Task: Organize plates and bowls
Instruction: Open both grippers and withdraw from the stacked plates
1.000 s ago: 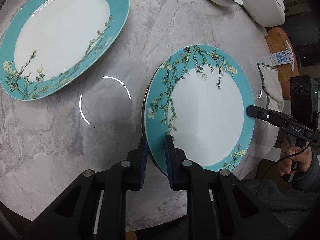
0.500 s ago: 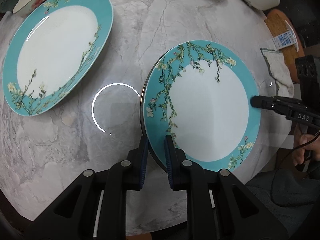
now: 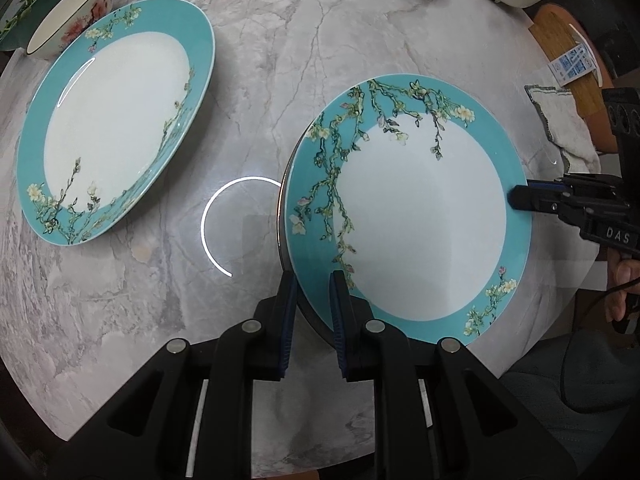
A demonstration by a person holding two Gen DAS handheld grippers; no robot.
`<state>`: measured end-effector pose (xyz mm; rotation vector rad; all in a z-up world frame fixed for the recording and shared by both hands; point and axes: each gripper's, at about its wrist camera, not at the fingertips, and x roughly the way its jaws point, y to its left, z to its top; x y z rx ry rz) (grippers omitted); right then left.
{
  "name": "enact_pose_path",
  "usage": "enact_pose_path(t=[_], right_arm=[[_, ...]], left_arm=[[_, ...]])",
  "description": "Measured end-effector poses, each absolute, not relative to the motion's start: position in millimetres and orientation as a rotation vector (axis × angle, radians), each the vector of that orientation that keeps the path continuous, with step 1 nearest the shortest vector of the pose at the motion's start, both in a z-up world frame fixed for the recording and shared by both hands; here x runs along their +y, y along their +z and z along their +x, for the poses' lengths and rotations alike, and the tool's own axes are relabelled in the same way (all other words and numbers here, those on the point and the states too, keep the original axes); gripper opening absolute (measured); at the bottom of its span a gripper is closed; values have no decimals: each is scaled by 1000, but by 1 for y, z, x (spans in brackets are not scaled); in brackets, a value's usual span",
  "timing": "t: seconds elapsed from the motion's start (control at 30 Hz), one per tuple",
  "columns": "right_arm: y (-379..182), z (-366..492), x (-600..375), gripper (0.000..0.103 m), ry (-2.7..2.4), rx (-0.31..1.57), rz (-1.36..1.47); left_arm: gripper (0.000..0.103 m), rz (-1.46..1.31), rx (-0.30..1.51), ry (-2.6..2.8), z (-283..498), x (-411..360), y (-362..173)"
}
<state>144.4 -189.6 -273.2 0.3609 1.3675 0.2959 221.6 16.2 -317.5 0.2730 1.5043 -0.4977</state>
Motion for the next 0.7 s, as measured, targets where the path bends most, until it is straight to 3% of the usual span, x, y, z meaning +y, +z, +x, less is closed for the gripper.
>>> enact_pose_path(t=[0.37, 0.63, 0.67, 0.7], right_arm=[[-263, 140, -146, 26, 196, 1340, -72], [-260, 138, -139, 31, 138, 1334, -107], [-256, 139, -141, 35, 126, 1313, -94], [-246, 139, -144, 40, 123, 1282, -69]], left_arm=[[16, 236, 1479, -480, 215, 21, -316], [16, 116, 1437, -519, 213, 54, -303], [19, 82, 1425, -519, 212, 62, -298], [34, 34, 1409, -521, 211, 73, -293]])
